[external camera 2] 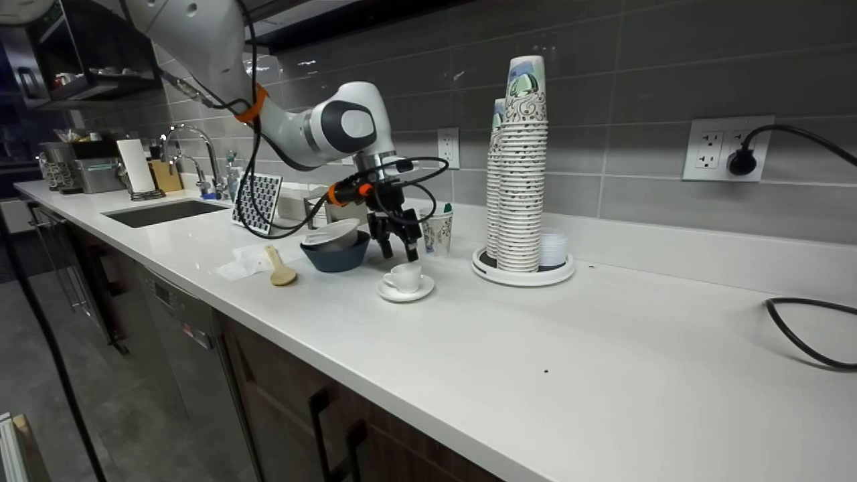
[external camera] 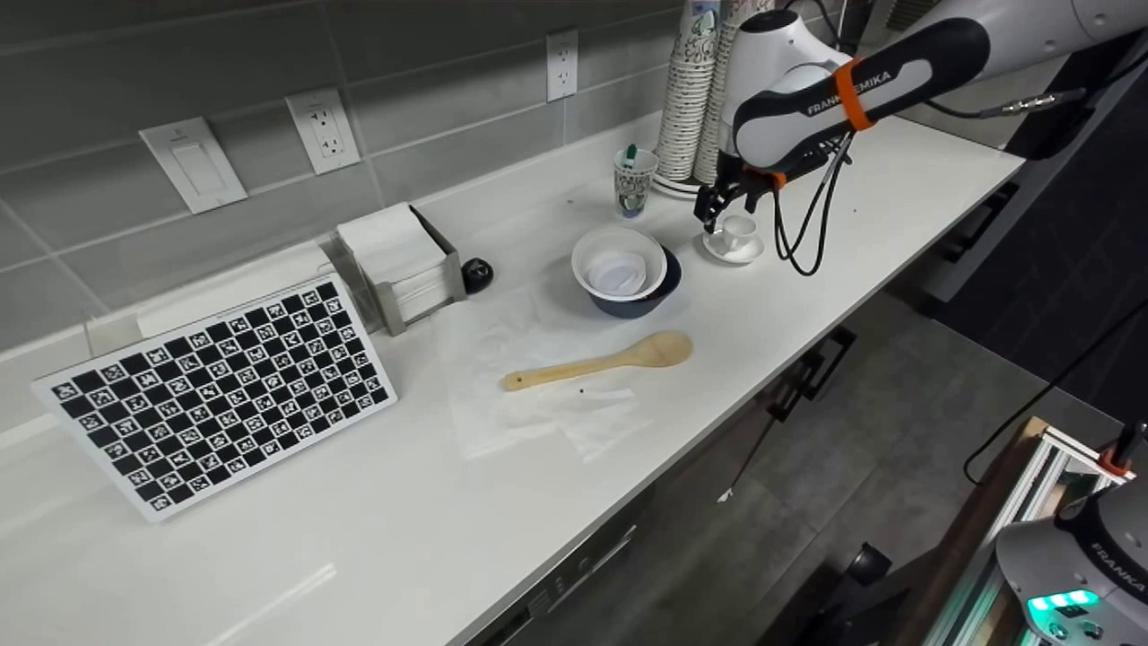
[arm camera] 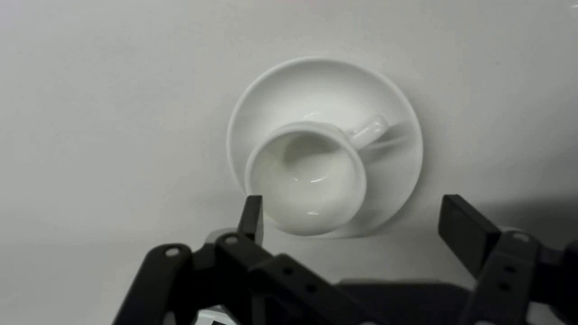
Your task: Put the white mug in the stacked bowls on the left.
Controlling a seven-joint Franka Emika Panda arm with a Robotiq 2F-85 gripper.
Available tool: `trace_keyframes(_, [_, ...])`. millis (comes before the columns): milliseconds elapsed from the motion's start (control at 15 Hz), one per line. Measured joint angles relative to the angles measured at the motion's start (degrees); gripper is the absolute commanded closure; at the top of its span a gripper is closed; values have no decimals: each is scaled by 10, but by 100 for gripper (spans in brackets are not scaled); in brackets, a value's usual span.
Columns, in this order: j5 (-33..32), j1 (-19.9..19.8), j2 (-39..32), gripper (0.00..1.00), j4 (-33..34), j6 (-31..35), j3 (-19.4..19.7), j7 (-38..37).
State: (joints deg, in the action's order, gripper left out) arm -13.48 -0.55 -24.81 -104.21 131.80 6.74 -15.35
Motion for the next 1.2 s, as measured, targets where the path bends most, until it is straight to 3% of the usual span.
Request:
trace_keyframes(133, [0, 3, -7, 5, 10, 1, 1, 0])
trace_keyframes(333, [0, 8, -11, 31, 13, 0, -1, 0])
trace_keyframes(533, [1, 9, -17, 35, 15, 0, -2, 0])
trace_keyframes(600, [2, 9, -20, 32, 16, -1, -2, 0])
trace_keyframes(800, [4, 9, -28, 46, 19, -3, -1, 0])
trace_keyframes(933, [4, 8, -35, 73, 22, -3, 0, 0])
trace_keyframes(1200, [4, 8, -43, 100, 30, -11, 2, -2])
